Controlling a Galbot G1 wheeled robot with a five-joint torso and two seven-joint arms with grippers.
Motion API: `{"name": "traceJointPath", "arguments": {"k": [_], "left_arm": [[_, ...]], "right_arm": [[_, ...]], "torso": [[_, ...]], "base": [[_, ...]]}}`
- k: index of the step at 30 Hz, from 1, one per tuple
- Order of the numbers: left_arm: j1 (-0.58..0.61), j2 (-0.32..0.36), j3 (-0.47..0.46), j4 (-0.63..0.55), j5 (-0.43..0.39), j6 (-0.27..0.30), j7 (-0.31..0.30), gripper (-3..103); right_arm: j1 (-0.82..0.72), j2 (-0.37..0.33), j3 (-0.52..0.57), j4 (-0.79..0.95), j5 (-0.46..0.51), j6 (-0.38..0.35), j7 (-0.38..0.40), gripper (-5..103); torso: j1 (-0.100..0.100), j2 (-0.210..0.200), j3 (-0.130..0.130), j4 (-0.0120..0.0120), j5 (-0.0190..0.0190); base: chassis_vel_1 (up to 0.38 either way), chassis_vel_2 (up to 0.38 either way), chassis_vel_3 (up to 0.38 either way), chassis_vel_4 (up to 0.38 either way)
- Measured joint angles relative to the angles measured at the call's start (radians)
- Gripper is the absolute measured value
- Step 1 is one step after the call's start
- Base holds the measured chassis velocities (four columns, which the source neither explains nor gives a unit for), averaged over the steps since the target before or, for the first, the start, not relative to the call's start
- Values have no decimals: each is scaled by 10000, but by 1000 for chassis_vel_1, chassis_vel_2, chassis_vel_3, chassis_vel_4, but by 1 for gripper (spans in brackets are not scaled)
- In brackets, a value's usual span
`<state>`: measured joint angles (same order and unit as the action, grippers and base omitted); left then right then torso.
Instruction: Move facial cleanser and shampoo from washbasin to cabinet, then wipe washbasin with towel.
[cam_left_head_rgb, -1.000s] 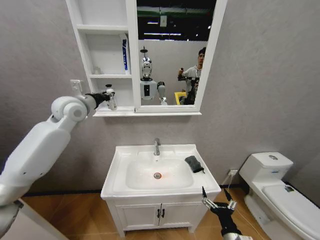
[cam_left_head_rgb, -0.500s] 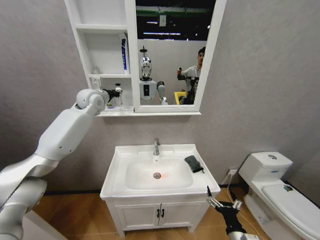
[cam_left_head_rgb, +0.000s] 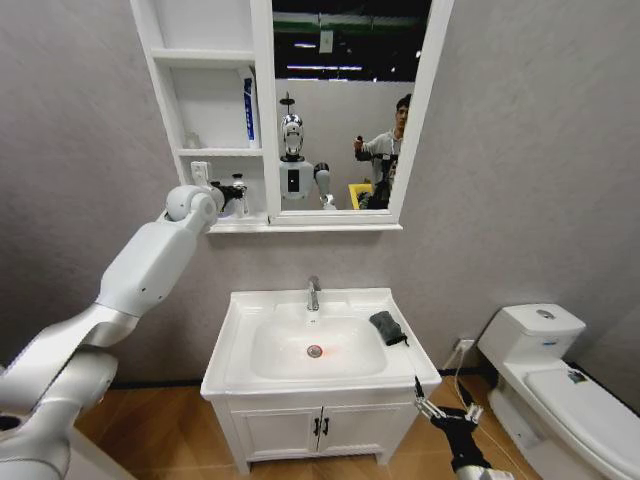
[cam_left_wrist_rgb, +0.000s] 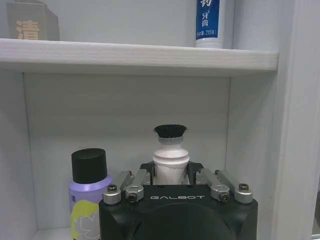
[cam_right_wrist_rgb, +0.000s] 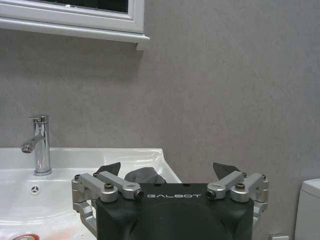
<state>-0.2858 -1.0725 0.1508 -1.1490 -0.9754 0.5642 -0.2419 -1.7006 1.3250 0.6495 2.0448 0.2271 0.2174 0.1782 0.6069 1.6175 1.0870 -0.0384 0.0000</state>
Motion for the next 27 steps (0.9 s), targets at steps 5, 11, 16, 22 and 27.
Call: {"name": "traceJointPath", "arguments": {"k": [5,11,16,22,27], "left_arm": [[-10,-45,-4,65,6,-293,131,31],[242,140,-85,-272,-86,-655,260,51],[646,420,-218,-765,-172,-738,250,72],[1405,1233,-729,-2236,-561,-838,-26,89],[4053,3043,-1988,-5144,-993,-1128,-564,100]], "right_arm": [[0,12,-11,-85,-8,51,-13,100],[-13,35,-34,-104,-13,76,-47,100],[-27,58,-50,-51,-17,82,-106,100],[-59,52,-60,-9,-62,84,-110,100],[25,186,-197,58,-188,-108,-105,100]], "torso": [[0,-1,1,-1,0],[0,0,0,0,0],[-1,1,1,-1,-2],[1,1,1,-5,0],[-2,2,0,3,-8]], "base": [[0,0,0,0],[0,0,0,0],[0,0,0,0],[0,0,0,0],[0,0,0,0]]}}
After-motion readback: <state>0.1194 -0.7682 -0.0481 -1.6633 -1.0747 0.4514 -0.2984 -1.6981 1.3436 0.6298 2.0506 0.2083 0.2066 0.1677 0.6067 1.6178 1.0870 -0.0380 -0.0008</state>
